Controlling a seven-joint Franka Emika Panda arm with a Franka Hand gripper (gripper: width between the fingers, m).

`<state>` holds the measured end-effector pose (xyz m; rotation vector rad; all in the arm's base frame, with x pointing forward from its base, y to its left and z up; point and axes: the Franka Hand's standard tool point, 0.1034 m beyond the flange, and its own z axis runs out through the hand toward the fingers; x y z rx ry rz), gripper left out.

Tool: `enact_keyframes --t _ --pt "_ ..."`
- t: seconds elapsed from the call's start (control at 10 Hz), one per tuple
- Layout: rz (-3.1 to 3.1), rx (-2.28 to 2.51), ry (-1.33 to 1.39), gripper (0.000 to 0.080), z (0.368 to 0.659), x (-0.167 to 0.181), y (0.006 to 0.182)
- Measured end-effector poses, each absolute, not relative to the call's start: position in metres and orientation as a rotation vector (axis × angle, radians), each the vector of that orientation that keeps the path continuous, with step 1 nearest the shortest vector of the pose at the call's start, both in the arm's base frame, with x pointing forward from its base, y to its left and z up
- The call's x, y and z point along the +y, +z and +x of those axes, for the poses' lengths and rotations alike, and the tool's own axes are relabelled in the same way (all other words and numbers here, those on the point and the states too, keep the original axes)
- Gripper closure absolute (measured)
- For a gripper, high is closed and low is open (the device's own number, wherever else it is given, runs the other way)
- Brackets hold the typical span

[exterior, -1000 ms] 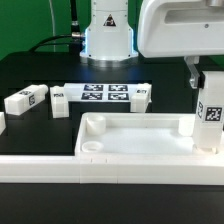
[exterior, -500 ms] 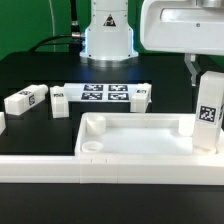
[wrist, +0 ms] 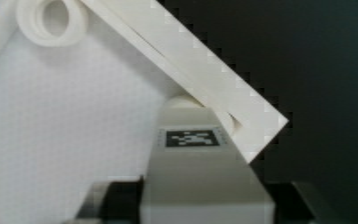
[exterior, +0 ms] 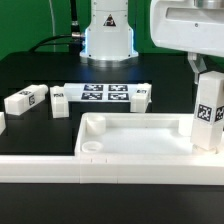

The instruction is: Assemble desk

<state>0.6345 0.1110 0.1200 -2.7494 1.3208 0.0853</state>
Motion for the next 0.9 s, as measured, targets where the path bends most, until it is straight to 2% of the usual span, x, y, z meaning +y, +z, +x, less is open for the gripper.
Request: enact_keyframes --t 0.1,0.2,0.3,0.9 --pt "-2.757 1.303 0.085 0.0291 0.6344 0.1115 0.1199" --pt "-2.800 1.214 0.084 0.0291 0.6341 0.1117 0.1203" --pt "-2.843 1.104 0.081 0.0180 0.6344 0.1129 0.1214" --pt "-3.015 0.410 0.046 0.0151 0.6341 0.1121 0.1202"
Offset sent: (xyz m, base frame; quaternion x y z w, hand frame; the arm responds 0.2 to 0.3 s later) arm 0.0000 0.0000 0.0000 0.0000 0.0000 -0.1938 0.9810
